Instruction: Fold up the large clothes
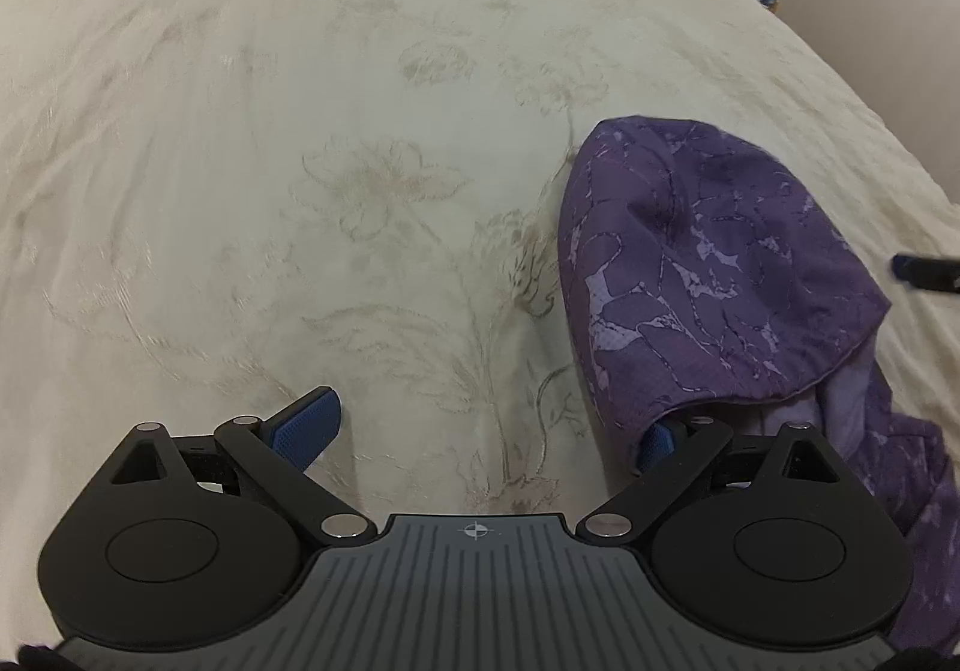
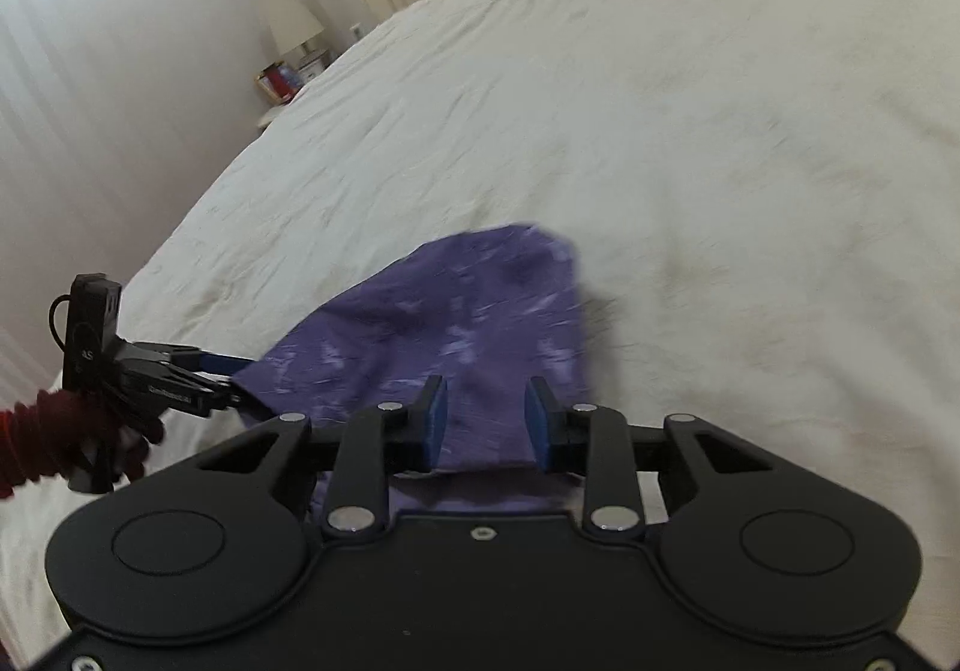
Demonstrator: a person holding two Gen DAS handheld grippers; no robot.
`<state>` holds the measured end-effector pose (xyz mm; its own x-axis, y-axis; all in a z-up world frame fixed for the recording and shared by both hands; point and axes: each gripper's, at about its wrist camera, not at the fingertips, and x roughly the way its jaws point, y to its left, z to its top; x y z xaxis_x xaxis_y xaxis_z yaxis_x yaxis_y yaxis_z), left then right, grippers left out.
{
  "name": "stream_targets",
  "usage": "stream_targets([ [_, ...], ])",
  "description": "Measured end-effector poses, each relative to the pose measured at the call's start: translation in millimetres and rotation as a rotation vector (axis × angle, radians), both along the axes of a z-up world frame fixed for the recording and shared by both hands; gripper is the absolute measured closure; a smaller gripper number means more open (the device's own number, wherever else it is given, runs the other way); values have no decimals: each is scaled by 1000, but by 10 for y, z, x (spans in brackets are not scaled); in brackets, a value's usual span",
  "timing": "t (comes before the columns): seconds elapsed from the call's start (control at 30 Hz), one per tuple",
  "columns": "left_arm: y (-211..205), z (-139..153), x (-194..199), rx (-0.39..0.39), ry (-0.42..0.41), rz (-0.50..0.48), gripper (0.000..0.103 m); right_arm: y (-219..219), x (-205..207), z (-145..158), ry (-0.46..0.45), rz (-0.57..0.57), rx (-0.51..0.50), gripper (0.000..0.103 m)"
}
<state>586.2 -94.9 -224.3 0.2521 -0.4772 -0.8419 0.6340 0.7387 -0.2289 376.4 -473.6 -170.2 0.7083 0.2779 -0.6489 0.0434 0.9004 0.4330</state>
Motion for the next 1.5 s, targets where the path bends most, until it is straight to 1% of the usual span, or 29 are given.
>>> stream_targets([
  [0.07, 40, -82, 37, -15, 55, 40, 6, 56, 151, -242, 85, -33, -1, 63],
  [0.13, 142, -50, 88, -69, 133, 42, 6, 64, 292, -515, 218, -79, -34, 65],
  [0.17, 174, -7, 104, -88, 170, 0, 6, 64, 318, -588, 244, -84, -46, 65],
  [0.27, 258, 191, 63, -91, 206, -198, 6, 56, 339, -569, 232, -88, -50, 63],
  [0.3, 302, 279, 42, -116, 224, -252, 6, 61, 327, -532, 224, -90, -48, 62],
  [0.33, 352, 386, 22, -159, 227, -278, 6, 56, 317, -484, 213, -91, -49, 60],
  [0.4, 400, 572, 36, -253, 207, -246, 6, 103, 300, -349, 173, -87, -49, 60],
  [0.5, 311, 802, 62, -409, 162, -104, 6, 116, 260, -126, 81, -86, -30, 60],
  [0.53, 214, 841, 62, -439, 143, -60, 6, 108, 269, -74, 55, -82, -8, 60],
  [0.57, 104, 851, 58, -447, 120, -33, 6, 122, 282, -44, 42, -79, 12, 60],
  [0.6, -39, 834, 36, -435, 86, -7, 6, 141, 334, -45, 42, -74, 25, 60],
  [0.63, -185, 795, 14, -399, 57, 15, 6, 159, 393, -68, 48, -70, 27, 60],
  [0.7, -475, 647, -23, -315, 18, 37, 6, 195, 489, -156, 65, -67, 20, 60],
  [0.77, -668, 440, -27, -203, -5, 74, 6, 184, 533, -291, 94, -80, 34, 60],
  [0.83, -686, 193, 56, -85, -2, 159, 6, 142, 540, -445, 133, -110, 37, 62],
  [0.87, -651, 76, 111, -30, 24, 214, 6, 95, 517, -513, 153, -128, 26, 63],
  [0.9, -571, -32, 172, -16, 61, 252, 6, 47, 497, -580, 179, -151, 16, 64],
  [0.93, -516, -48, 186, -61, 50, 255, 3, -5, 478, -642, 203, -172, 14, 66],
  [1.0, -517, -4, 207, -57, 48, 230, 2, -91, 432, -662, 211, -188, 20, 67],
  [1.03, -514, 36, 208, -52, 47, 213, 3, -110, 415, -620, 203, -181, 17, 64],
  [1.07, -508, 88, 204, -60, 42, 194, 3, -113, 398, -551, 183, -165, 4, 58],
  [1.13, -446, 255, 179, -101, 12, 184, 3, -105, 380, -379, 115, -132, -38, 52],
  [1.17, -439, 268, 119, -124, -4, 180, 3, -112, 378, -294, 83, -122, -53, 43],
  [1.23, -466, 415, 18, -167, -44, 153, 2, -141, 459, -178, 41, -108, -77, 36],
  [1.27, -472, 470, -29, -181, -59, 132, 2, -151, 537, -151, 36, -97, -86, 36],
  [1.33, -557, 548, -143, -221, -76, 55, 2, -170, 715, -135, 46, -79, -105, 35],
  [1.4, -649, 565, -281, -250, -75, -58, 2, -180, 898, -149, 56, -54, -124, 35],
  [1.47, -725, 520, -402, -289, -56, -177, 2, -176, 1064, -187, 66, -25, -130, 31],
  [1.5, -757, 471, -453, -303, -24, -229, 2, -171, 1139, -216, 70, -12, -124, 31],
])
